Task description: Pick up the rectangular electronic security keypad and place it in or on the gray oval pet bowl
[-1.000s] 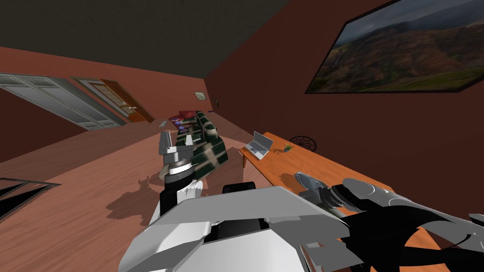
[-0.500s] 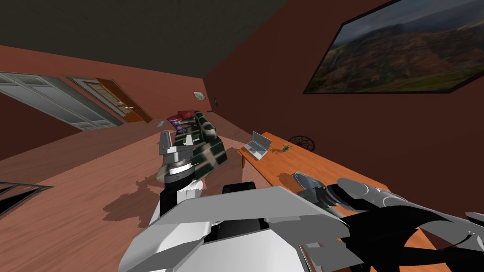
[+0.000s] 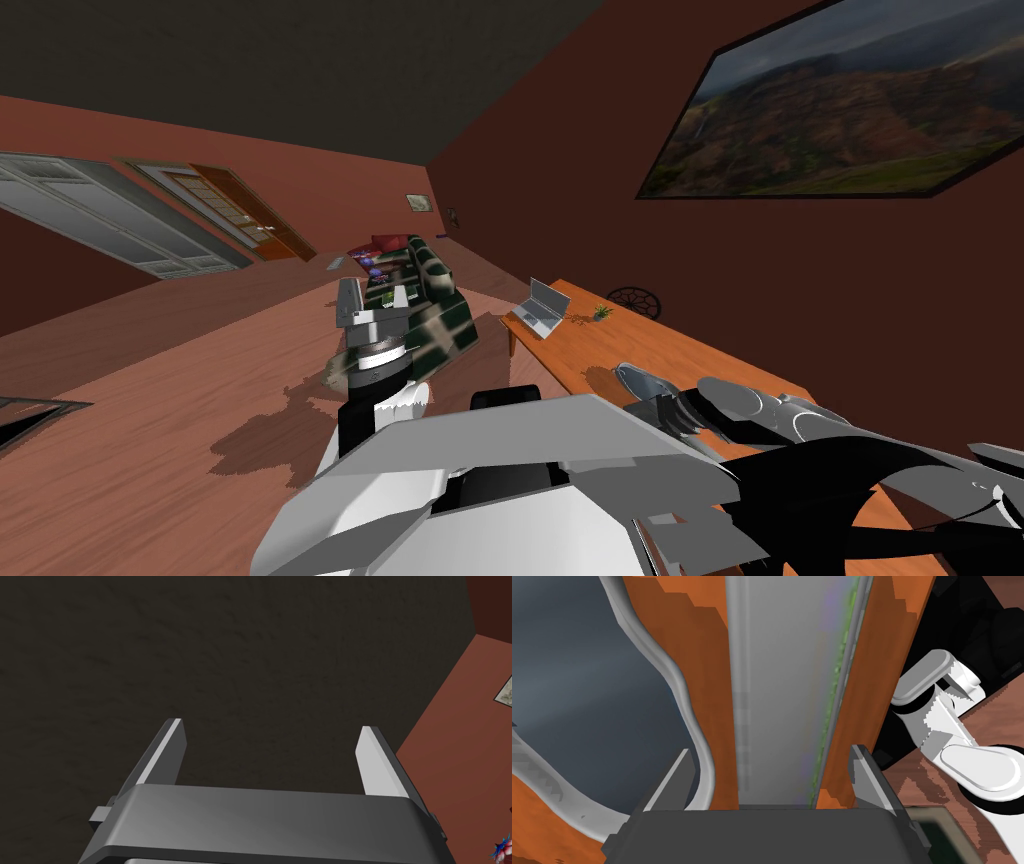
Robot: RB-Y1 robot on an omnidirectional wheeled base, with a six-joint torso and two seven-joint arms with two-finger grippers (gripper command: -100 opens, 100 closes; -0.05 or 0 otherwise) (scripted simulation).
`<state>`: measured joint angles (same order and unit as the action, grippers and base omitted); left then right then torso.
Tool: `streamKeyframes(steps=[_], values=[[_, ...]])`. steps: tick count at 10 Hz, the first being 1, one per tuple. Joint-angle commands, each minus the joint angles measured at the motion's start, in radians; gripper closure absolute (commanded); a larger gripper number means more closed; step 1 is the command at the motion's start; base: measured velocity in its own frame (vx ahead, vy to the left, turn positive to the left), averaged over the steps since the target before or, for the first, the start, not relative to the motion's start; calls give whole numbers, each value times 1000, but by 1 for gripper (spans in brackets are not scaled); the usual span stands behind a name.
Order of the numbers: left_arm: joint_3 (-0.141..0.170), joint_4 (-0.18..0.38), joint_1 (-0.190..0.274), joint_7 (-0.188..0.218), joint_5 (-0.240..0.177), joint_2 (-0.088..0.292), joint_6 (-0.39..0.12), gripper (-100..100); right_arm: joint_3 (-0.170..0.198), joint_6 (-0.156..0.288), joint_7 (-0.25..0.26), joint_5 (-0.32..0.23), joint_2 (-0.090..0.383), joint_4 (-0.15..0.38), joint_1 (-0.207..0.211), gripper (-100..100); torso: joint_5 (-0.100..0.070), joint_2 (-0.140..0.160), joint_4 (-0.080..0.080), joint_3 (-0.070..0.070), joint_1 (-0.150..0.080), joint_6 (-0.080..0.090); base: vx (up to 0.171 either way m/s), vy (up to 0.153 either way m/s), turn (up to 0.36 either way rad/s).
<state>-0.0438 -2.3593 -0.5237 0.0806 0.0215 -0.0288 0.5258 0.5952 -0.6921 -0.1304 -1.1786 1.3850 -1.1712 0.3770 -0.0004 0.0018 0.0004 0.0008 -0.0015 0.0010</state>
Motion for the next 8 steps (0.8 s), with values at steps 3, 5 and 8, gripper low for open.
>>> streamKeyframes(steps=[3,5,8], values=[[0,0,0,0,0,0,0,0,19,26,-29,-7,5,-29,-1,100,0,0,0,0,1,0,4,-21,-7],[0,0,0,0,0,0,0,0,20,23,-29,-6,5,-29,0,100,-1,0,0,0,-1,-1,-1,2,-7],[0,0,0,0,0,0,0,0,20,22,-30,-6,4,-30,1,0,0,0,1,0,-1,-1,0,0,0]])
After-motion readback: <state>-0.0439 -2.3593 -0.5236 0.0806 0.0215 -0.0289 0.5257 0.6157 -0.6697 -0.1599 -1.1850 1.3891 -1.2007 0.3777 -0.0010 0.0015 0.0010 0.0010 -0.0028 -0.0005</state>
